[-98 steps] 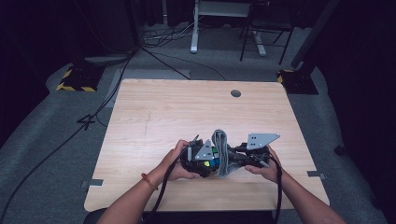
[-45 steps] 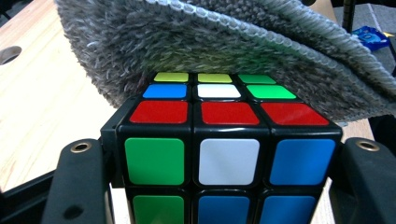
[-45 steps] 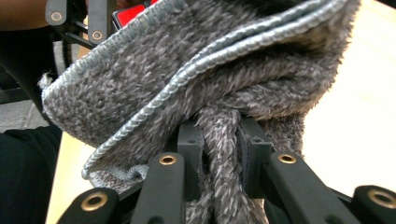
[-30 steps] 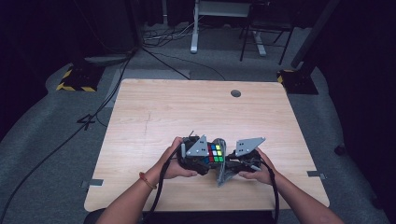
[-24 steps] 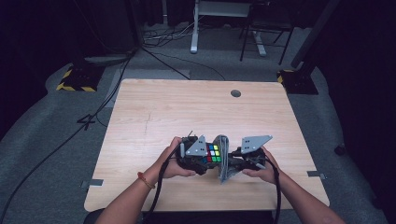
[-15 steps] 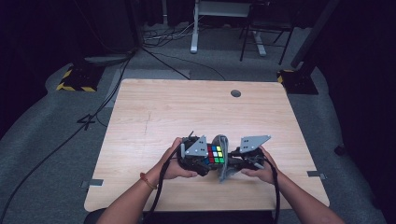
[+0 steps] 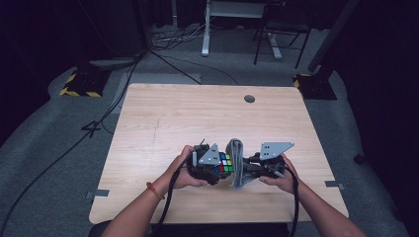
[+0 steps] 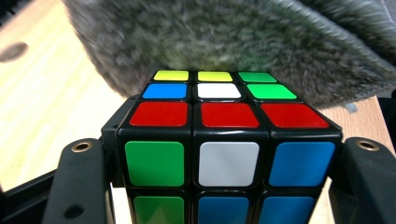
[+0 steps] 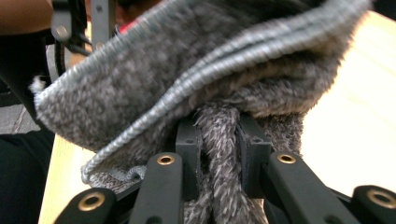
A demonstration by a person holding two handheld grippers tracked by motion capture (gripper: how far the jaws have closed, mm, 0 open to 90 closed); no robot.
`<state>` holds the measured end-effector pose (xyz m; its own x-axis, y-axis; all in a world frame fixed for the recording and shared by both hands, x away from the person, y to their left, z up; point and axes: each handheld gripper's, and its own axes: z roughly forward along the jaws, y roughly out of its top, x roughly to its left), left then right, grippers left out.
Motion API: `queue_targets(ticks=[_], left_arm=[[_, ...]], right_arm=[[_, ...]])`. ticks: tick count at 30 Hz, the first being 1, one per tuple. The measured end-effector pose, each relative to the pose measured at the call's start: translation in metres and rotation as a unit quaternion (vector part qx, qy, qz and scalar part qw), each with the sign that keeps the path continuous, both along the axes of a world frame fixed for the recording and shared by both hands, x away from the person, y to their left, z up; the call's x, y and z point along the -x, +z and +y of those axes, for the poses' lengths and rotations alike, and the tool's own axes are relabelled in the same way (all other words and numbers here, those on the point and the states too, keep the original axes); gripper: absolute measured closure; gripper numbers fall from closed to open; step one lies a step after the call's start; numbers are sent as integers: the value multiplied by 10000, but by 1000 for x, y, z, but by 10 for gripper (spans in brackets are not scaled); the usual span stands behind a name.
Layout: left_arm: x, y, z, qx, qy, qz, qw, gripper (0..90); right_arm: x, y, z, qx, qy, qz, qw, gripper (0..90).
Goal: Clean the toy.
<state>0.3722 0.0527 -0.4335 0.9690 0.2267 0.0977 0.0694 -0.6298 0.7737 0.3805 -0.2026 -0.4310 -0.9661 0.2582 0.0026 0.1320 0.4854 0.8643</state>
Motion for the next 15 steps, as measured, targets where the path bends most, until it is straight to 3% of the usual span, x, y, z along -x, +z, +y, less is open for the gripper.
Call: queue_targets(ticks=[3, 8, 12, 15], left_arm=[[1, -7, -7, -271, -57, -12, 9996, 331], [8, -10, -20, -335, -278, 0, 9991, 331], [10, -9, -22, -310, -320, 38, 9990, 331], [9, -8, -19, -332, -254, -17, 9991, 332]], right_arm=[[0, 5, -3, -165, -18, -30, 9999, 745], [6, 9, -1, -282, 148, -85, 9995, 744], [11, 8, 7, -146, 267, -158, 9994, 739], [5, 4, 6, 110, 30, -184, 9998, 739]])
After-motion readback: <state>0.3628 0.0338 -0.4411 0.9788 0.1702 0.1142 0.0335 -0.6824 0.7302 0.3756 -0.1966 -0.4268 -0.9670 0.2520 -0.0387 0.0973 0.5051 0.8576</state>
